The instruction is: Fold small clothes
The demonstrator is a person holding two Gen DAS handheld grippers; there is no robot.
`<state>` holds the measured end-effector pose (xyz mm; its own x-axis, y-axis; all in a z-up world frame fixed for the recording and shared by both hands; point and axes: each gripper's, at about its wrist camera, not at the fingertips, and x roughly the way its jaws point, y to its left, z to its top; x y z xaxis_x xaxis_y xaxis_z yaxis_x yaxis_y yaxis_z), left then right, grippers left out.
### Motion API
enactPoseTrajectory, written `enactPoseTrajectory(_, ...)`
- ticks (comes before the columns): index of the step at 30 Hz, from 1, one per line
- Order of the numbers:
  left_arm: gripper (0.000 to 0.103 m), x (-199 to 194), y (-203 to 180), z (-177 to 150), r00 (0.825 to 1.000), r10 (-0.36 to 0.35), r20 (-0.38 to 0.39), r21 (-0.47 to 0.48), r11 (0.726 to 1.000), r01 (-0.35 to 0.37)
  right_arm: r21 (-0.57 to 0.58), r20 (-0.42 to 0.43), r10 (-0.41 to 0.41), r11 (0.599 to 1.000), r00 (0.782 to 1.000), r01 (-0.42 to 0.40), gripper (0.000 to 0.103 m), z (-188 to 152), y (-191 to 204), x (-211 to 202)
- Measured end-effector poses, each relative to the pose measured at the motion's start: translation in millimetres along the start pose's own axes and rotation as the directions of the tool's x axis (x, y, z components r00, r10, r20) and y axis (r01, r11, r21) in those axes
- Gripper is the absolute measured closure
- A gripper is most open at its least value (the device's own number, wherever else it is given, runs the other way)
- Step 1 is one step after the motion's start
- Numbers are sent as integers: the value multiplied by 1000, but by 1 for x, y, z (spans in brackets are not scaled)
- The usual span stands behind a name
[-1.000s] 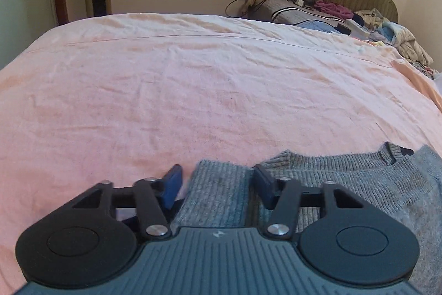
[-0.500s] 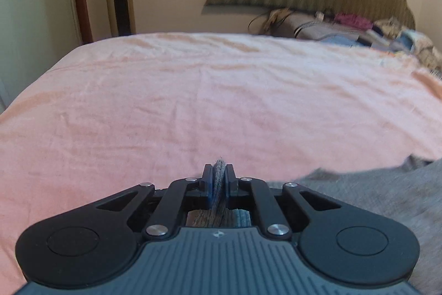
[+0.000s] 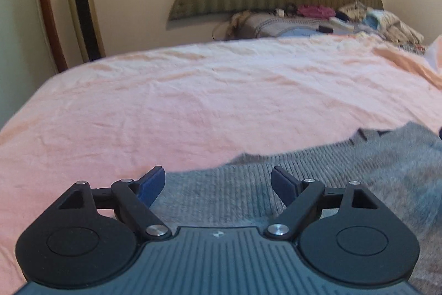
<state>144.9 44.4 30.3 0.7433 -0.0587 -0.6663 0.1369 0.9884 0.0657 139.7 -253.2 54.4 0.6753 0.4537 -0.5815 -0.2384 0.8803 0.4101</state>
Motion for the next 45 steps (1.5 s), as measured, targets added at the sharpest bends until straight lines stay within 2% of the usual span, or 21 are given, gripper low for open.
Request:
enactPoseTrajectory(1, 18, 11, 0, -2, 999, -1, -41, -9, 1000, 0, -43, -45, -26, 999, 999, 24, 2, 0, 7, 18)
enactPoseTrajectory(3, 12, 20, 8, -10, 1000, -6, -17, -21, 1000, 6, -125, -104, -121, 986, 987, 107, 2, -7, 9, 49)
enactPoseTrajectory(5, 4, 25, 21, -9, 999, -19, -30, -65, 998, 17, -252, -24, -155, 957, 988, 144, 0, -20, 8, 53)
enactPoseTrajectory(6, 0, 27, 25, -10, 999, -14, -36, -85, 996, 11, -225, -18, -142, 965, 990, 134, 0, -17, 5, 51)
enactPoseTrajectory(8, 0, 31, 26, -7, 999, 7, -43, -92, 996, -11, -192, -10, -144, 971, 990, 140, 0, -12, -1, 52)
enactPoseTrajectory(11, 0, 30, 24, -6, 999, 26, -46, -92, 995, -30, -231, -22, -204, 954, 979, 193, 0, -11, 6, 56)
enactPoseTrajectory(14, 0, 8, 20, -10, 994, 97, -59, -122, 987, -103, -239, -25, -283, 933, 959, 269, 0, -15, 24, 42)
enactPoseTrajectory(15, 0, -5, 17, -12, 994, 92, -62, -139, 985, -100, -228, -17, -269, 939, 963, 258, 0, -16, 31, 32)
enactPoseTrajectory(17, 0, -32, 12, -23, 999, 25, -40, -186, 982, -32, -228, 6, -181, 957, 983, 178, 0, -24, 47, 10)
enactPoseTrajectory(19, 0, -43, 4, -34, 998, -34, -54, -201, 979, 22, -230, -9, -163, 961, 987, 156, 0, -35, 55, 2)
enactPoseTrajectory(21, 0, -39, -5, -45, 996, -18, -83, -178, 984, 3, -263, -59, -202, 948, 978, 180, 0, -49, 56, 12)
enactPoseTrajectory(22, 0, -38, -8, -50, 998, 0, -58, -156, 988, -9, -302, -45, -224, 932, 974, 200, 0, -58, 56, 16)
enactPoseTrajectory(24, 0, -39, -8, -58, 1000, 9, -7, -147, 989, -10, -346, 21, -198, 918, 980, 193, 0, -72, 56, 10)
enactPoseTrajectory(30, 0, -40, -8, -60, 1000, 11, 11, -152, 988, -10, -244, -11, -224, 946, 974, 215, 0, -62, 53, -8)
enactPoseTrajectory(34, 0, -39, -9, -60, 1000, 16, 14, -156, 988, -14, -243, 9, -115, 963, 993, 114, 0, -67, 82, -24)
enactPoseTrajectory(36, 0, -40, -9, -61, 1000, 15, 14, -156, 988, -13, -323, -31, -117, 941, 993, 101, 0, -79, 96, -12)
enactPoseTrajectory(37, 0, -40, -9, -61, 1000, 15, 14, -156, 988, -12, -365, -62, -149, 924, 987, 117, 0, -88, 98, 0)
enactPoseTrajectory(38, 0, -39, -9, -61, 1000, 14, 15, -157, 987, -11, -444, -6, -164, 884, 987, 144, 0, -102, 100, 5)
enactPoseTrajectory(39, 0, -39, -9, -61, 1000, 13, 15, -159, 987, -11, -465, 12, -138, 876, 990, 128, 0, -106, 100, 5)
enactPoseTrajectory(41, 0, -39, -9, -61, 1000, 12, 16, -161, 987, -9, -425, -2, -121, 899, 993, 109, 0, -100, 93, 3)
enactPoseTrajectory(45, 0, -47, -5, -62, 999, 27, 17, -190, 981, -23, -435, 8, -128, 892, 992, 119, 0, -102, 96, 1)
